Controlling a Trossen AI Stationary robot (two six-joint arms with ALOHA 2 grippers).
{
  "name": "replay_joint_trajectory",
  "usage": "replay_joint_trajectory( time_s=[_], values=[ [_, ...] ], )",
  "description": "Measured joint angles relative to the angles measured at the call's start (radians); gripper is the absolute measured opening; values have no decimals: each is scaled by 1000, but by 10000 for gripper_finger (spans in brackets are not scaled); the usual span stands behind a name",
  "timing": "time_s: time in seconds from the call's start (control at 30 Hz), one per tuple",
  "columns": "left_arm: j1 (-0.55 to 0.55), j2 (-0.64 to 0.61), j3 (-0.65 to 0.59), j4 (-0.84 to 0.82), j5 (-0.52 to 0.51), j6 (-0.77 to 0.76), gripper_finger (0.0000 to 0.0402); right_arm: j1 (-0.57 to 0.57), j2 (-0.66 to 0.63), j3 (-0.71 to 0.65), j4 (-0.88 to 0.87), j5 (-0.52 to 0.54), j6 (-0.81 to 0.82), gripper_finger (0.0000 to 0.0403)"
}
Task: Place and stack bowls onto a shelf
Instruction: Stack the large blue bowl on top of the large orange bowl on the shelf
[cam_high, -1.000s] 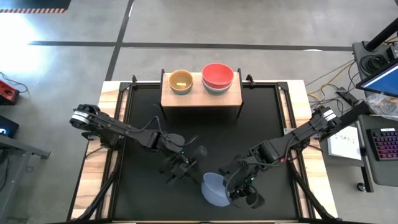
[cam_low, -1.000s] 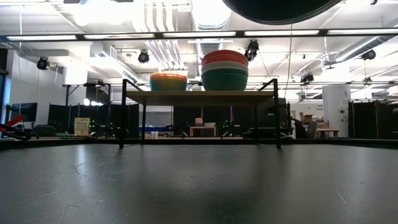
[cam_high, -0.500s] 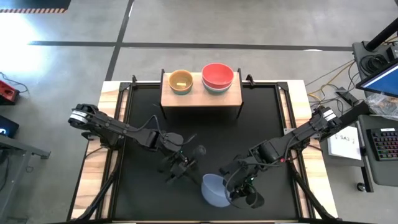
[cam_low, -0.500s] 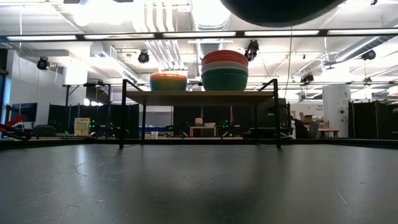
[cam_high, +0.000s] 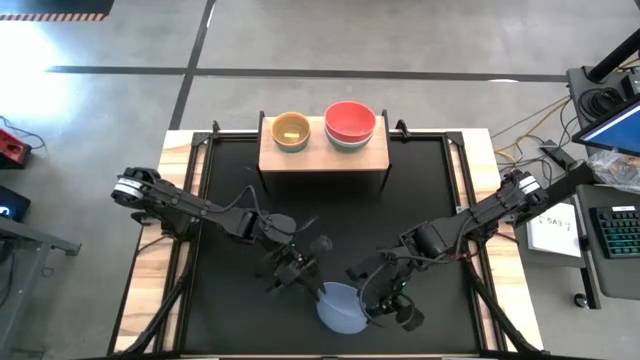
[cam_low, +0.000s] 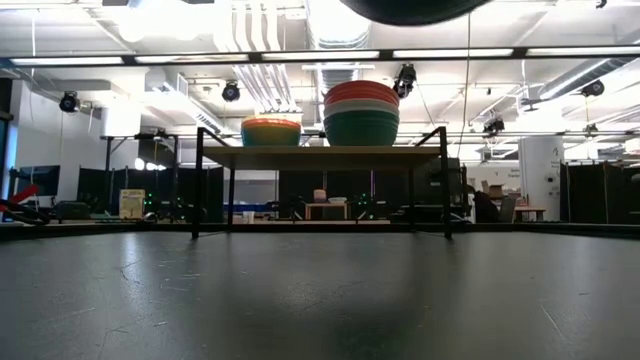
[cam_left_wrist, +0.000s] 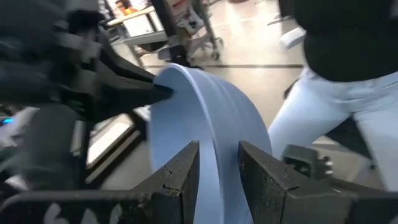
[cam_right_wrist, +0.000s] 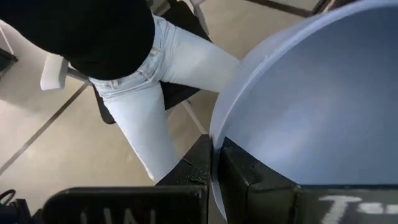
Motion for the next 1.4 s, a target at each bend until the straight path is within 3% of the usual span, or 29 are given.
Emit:
replay_joint_trajectory(
  time_s=[0.2,0.47,0.73,0.87,1.17,1.4],
  values=[
    [-1,15,0,7,94,-8,94,-31,0,54,-50,7,-81,8],
    [0,16,0,14,145,45,89,-72,0,68,-59,12,-127,8],
    [-1,22,0,-4,187,35,15,-77,-1,69,-52,15,-106,9],
    [0,23,0,-1,218,9,11,-87,-2,69,-41,31,-34,12],
    [1,22,0,-1,224,-14,7,-100,-3,68,-54,36,32,81],
    [46,20,0,-2,228,0,6,-133,-42,67,-134,56,-5,141]
  ],
)
